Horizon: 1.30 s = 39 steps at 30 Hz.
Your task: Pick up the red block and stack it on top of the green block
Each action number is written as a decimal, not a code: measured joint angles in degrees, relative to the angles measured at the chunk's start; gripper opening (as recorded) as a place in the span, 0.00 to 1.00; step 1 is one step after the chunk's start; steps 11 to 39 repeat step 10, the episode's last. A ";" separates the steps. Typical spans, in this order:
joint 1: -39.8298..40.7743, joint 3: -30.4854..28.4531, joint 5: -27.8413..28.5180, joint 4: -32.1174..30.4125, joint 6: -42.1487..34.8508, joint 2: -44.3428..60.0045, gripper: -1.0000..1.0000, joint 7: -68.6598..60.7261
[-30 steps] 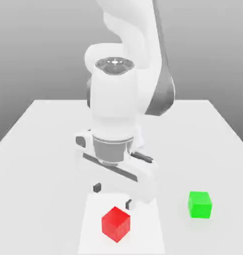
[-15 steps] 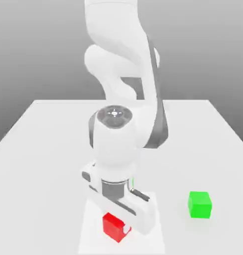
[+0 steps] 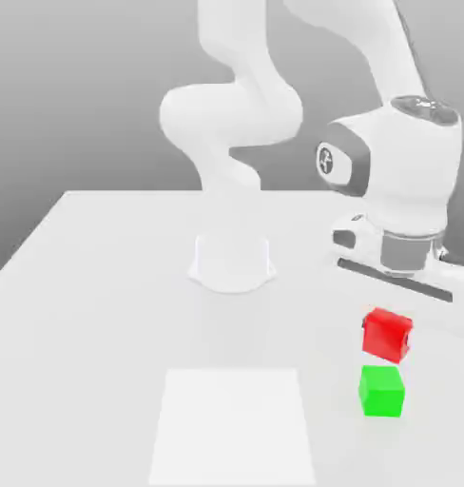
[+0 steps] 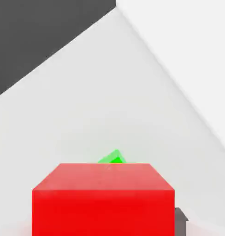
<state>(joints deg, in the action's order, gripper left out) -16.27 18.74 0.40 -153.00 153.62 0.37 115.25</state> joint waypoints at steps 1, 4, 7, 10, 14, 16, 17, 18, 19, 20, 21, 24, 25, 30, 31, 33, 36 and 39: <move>-0.95 -1.26 0.97 0.06 1.11 1.19 0.00 1.02; 1.14 -3.77 4.20 0.26 5.00 5.46 0.00 3.62; 0.09 -5.48 7.28 0.36 8.73 9.58 1.00 5.85; 0.09 -5.48 7.28 0.36 8.73 9.58 1.00 5.85; 0.09 -5.48 7.28 0.36 8.73 9.58 1.00 5.85; 0.09 -5.48 7.28 0.36 8.73 9.58 1.00 5.85; 0.09 -5.48 7.28 0.36 8.73 9.58 1.00 5.85; 0.09 -5.48 7.28 0.36 8.73 9.58 1.00 5.85; 0.09 -5.48 7.28 0.36 8.73 9.58 1.00 5.85; 0.09 -5.48 7.28 0.36 8.73 9.58 1.00 5.85; 0.09 -5.48 7.28 0.36 8.73 9.58 1.00 5.85; 0.09 -5.48 7.28 0.36 8.73 9.58 1.00 5.85; 0.09 -5.48 7.28 0.36 8.73 9.58 1.00 5.85; 0.09 -5.48 7.28 0.36 8.73 9.58 1.00 5.85; 0.09 -5.48 7.28 0.36 8.73 9.58 1.00 5.85; 0.09 -5.48 7.28 0.36 8.73 9.58 1.00 5.85; 0.09 -5.48 7.28 0.36 8.73 9.58 1.00 5.85; 0.09 -5.48 7.28 0.36 8.73 9.58 1.00 5.85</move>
